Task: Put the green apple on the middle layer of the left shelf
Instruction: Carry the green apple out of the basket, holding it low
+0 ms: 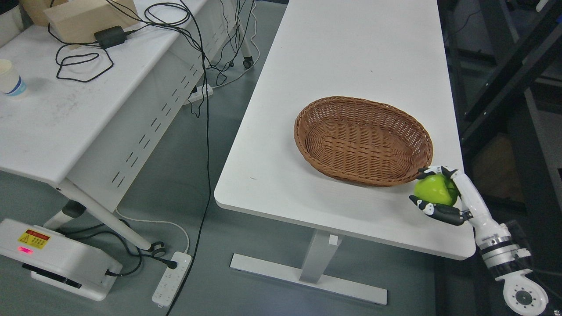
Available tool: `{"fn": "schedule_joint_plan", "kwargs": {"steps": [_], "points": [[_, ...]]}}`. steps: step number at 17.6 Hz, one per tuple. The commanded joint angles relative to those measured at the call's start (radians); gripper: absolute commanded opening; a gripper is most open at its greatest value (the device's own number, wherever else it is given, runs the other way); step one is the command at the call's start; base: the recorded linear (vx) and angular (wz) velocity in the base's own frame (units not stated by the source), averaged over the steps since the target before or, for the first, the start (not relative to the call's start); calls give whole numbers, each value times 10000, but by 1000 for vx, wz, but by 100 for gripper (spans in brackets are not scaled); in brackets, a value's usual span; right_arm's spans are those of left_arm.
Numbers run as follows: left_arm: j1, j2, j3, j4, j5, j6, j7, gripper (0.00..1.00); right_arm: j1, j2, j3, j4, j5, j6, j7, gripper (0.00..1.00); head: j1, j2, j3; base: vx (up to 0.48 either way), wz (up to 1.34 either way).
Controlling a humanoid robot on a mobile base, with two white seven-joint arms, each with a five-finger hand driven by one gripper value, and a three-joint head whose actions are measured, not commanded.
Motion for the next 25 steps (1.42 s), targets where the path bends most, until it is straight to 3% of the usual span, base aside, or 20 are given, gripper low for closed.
{"fn": "schedule_joint_plan", "kwargs": {"steps": [1, 5, 8, 12, 25], "points": [[-215, 175, 0, 0, 11, -8, -7, 100, 833, 866, 383, -92, -5, 202, -77, 1, 0, 0, 0, -73, 53], [-215, 175, 0, 0, -4, -8, -7, 100, 818, 1203, -490, -107, -82, 509, -108, 1, 0, 0, 0, -71, -90], [-215, 175, 0, 0, 11, -8, -7, 100, 818, 1922, -1135, -199, -387, 387, -124, 0, 0, 0, 0, -53, -315], [-215, 175, 0, 0, -4, -8, -7, 100, 1002, 2369, -1076, -950, -1033, -12, -63, 0, 0, 0, 1, -74, -365], [-215, 175, 0, 0, -4, -8, -7, 100, 2397, 2692, -1091, -951, -1079, -150, -62, 0, 0, 0, 0, -173, -87]]}}
